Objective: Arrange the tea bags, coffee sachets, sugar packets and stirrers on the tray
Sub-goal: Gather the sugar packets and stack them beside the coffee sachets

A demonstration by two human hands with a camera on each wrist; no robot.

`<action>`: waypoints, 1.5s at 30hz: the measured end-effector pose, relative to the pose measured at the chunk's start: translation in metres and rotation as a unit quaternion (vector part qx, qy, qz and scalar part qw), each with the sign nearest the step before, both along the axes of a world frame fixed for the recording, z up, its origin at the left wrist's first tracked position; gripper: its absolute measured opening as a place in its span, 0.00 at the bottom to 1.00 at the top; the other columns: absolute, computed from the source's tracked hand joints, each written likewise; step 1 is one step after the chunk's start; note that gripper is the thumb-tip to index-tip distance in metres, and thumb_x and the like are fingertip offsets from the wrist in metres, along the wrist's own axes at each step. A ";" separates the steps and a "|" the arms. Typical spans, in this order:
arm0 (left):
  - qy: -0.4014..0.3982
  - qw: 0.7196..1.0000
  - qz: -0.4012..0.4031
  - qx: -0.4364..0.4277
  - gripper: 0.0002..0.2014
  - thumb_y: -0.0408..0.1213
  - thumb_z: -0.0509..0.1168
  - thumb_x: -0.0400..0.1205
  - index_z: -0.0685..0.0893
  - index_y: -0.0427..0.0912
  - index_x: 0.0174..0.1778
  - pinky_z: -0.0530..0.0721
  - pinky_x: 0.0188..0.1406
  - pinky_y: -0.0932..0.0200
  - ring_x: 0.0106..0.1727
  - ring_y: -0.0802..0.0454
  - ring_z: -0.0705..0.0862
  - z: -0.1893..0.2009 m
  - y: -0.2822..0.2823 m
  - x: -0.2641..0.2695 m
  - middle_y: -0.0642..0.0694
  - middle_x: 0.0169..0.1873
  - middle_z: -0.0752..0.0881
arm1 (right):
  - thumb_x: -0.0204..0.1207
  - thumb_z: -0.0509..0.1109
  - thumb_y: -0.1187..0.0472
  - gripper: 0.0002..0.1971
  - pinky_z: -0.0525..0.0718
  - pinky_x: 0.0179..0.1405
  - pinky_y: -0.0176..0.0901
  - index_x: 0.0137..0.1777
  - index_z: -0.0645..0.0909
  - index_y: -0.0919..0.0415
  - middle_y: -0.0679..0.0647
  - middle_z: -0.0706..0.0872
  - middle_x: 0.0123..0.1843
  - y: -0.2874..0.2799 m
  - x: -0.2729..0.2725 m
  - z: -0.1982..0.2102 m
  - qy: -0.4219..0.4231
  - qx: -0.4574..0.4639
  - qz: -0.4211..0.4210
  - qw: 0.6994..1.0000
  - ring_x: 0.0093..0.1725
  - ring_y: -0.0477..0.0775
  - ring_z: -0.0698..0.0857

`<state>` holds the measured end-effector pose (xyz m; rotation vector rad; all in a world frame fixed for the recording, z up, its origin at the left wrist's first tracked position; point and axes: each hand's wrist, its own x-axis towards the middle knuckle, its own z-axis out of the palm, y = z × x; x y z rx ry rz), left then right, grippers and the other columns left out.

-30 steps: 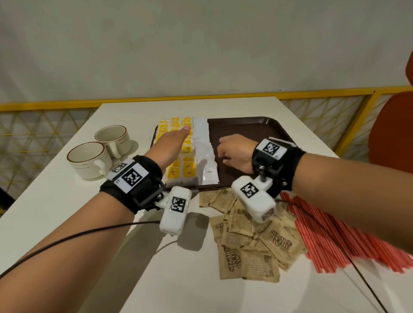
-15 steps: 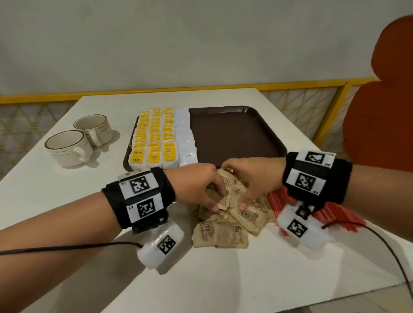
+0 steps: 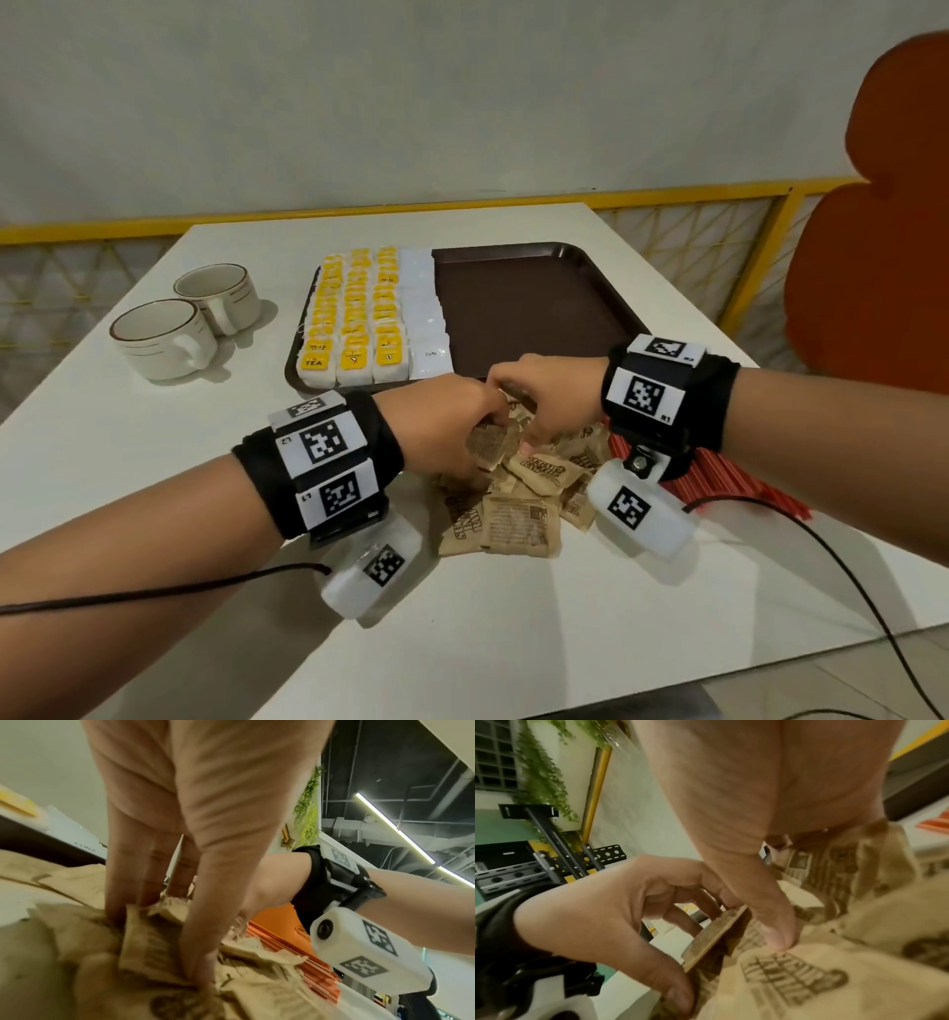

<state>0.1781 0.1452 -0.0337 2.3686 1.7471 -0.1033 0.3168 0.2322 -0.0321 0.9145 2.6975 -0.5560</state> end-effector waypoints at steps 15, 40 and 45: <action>-0.765 0.573 0.291 -0.041 0.10 0.29 0.58 0.85 0.82 0.32 0.56 0.90 0.38 0.56 0.43 0.48 0.90 -0.002 -0.007 -0.042 0.37 0.46 0.88 | 0.75 0.71 0.72 0.12 0.88 0.49 0.53 0.53 0.76 0.59 0.55 0.87 0.46 0.023 0.018 0.020 0.423 -0.308 -0.213 0.825 0.47 0.55 0.89; -0.819 0.493 0.288 -0.065 0.12 0.31 0.55 0.87 0.82 0.32 0.58 0.87 0.52 0.57 0.56 0.45 0.88 -0.023 -0.015 -0.024 0.34 0.54 0.88 | 0.72 0.74 0.74 0.15 0.87 0.52 0.65 0.53 0.78 0.58 0.61 0.89 0.52 -0.004 -0.026 -0.045 0.639 -0.266 -0.335 0.639 0.51 0.59 0.90; -0.846 0.440 0.290 -0.083 0.14 0.34 0.56 0.86 0.80 0.27 0.58 0.88 0.50 0.54 0.58 0.40 0.87 -0.021 -0.015 -0.028 0.30 0.54 0.87 | 0.70 0.77 0.71 0.16 0.86 0.53 0.67 0.53 0.79 0.54 0.59 0.89 0.52 -0.001 -0.023 -0.044 0.646 -0.238 -0.330 0.646 0.53 0.61 0.89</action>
